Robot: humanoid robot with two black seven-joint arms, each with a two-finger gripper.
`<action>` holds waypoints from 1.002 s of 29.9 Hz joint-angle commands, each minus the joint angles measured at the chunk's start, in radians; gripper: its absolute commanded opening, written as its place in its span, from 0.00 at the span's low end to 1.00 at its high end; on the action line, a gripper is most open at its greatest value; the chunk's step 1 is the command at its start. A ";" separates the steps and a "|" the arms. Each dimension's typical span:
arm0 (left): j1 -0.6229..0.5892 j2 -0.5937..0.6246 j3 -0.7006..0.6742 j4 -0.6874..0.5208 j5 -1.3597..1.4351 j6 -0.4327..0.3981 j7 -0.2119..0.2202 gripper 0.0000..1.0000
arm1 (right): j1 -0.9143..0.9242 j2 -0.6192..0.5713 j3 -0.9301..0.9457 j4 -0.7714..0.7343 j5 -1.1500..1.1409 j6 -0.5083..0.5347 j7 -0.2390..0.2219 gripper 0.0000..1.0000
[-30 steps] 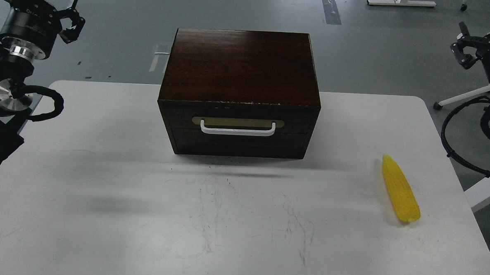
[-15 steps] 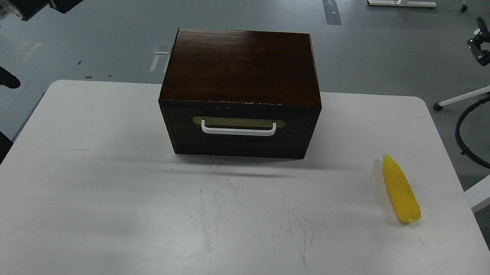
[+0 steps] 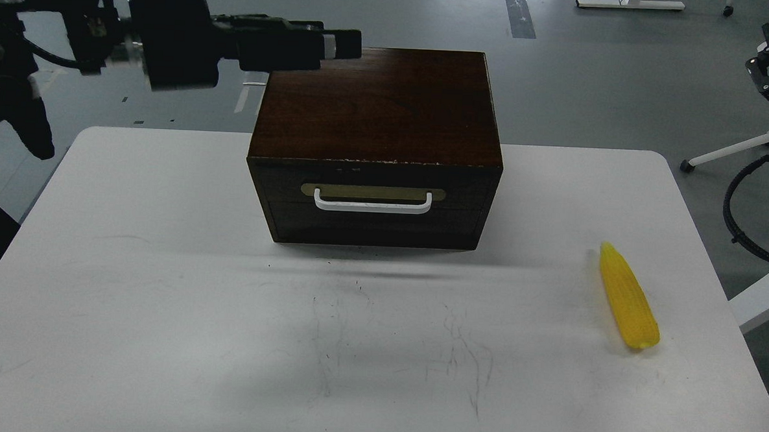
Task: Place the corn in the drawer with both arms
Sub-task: 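Move the left gripper forward to the white drawer handle, then hook the left gripper onto the white drawer handle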
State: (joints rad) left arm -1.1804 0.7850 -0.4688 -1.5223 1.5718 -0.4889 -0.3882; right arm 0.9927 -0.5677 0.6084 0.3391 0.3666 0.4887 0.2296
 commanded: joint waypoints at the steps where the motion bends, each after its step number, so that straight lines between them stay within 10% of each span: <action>1: -0.066 -0.084 0.138 -0.002 0.197 0.000 -0.020 0.97 | 0.000 -0.001 0.002 0.000 0.000 0.000 0.000 1.00; 19: -0.248 -0.277 0.576 0.068 0.573 0.000 -0.021 0.97 | -0.008 -0.020 0.004 -0.008 0.000 0.000 0.014 1.00; 30: -0.249 -0.323 0.581 0.165 0.574 0.000 -0.020 0.97 | -0.008 -0.026 0.004 -0.003 0.000 0.000 0.016 1.00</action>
State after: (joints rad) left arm -1.4266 0.4750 0.1107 -1.3755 2.1459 -0.4886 -0.4095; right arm 0.9834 -0.5935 0.6121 0.3346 0.3666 0.4887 0.2454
